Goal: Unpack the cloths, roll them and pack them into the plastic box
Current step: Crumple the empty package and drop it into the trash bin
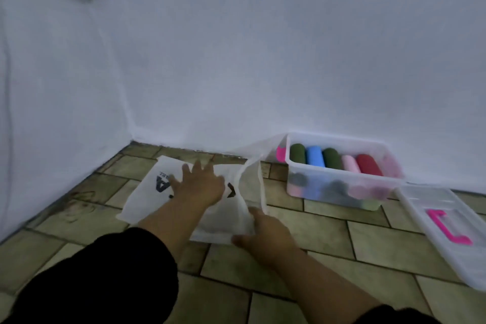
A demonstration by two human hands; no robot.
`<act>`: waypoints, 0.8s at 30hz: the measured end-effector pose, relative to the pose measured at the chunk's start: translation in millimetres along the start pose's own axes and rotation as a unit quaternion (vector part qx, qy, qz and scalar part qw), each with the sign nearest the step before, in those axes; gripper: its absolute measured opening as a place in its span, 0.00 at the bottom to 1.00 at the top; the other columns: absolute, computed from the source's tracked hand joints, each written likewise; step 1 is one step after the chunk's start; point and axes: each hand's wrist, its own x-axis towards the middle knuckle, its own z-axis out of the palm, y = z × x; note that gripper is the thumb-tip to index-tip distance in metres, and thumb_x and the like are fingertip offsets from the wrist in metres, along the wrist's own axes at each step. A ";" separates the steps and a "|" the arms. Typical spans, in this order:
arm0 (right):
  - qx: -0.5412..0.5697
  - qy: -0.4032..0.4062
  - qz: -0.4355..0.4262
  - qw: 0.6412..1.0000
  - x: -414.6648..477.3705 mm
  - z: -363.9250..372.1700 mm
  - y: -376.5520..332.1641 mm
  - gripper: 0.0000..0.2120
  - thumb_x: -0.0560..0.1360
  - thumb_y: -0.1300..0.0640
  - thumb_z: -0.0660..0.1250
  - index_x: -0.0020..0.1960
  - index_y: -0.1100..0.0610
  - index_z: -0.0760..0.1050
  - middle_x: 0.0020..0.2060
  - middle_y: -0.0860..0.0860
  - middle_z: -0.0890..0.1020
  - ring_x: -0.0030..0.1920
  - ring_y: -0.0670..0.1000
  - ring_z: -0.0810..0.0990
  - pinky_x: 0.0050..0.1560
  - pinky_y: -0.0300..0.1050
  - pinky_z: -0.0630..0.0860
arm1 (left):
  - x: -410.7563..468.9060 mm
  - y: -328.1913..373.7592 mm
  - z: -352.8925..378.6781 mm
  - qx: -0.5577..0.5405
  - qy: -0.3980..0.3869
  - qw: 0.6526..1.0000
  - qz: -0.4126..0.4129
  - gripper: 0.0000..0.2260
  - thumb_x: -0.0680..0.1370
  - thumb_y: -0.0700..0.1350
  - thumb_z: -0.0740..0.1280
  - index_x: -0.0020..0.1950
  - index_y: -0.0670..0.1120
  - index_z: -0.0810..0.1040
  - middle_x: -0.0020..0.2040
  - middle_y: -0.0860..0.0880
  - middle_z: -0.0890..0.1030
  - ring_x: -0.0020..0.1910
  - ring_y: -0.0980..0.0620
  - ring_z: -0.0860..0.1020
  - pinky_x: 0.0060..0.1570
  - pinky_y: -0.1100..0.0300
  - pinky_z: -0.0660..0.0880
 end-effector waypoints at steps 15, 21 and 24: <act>0.356 0.152 0.245 0.889 -107.6 -49.7 57.4 0.50 0.58 0.47 0.81 0.72 0.53 0.58 0.62 0.56 0.74 0.53 0.58 0.77 0.50 0.57 0.79 | -137.4 69.2 134.5 0.083 -0.085 0.978 0.174 0.41 0.65 0.76 0.40 0.74 0.61 0.37 0.77 0.47 0.36 0.73 0.36 0.33 0.54 0.32 0.23; 0.238 0.176 0.274 0.915 -107.3 -61.9 70.3 0.21 0.69 0.60 0.71 0.62 0.59 0.76 0.45 0.55 0.81 0.42 0.55 0.79 0.42 0.51 0.79 | -135.3 37.5 87.5 0.085 0.003 0.982 0.167 0.40 0.70 0.71 0.50 0.76 0.56 0.37 0.77 0.44 0.36 0.74 0.38 0.34 0.57 0.32 0.24; 0.158 0.180 0.287 0.927 -111.9 -67.5 83.1 0.22 0.70 0.61 0.69 0.64 0.58 0.74 0.50 0.58 0.81 0.43 0.56 0.78 0.41 0.46 0.75 | -120.0 -2.1 56.6 -0.014 0.002 0.999 0.036 0.46 0.71 0.68 0.59 0.75 0.52 0.32 0.76 0.42 0.35 0.75 0.39 0.38 0.66 0.33 0.36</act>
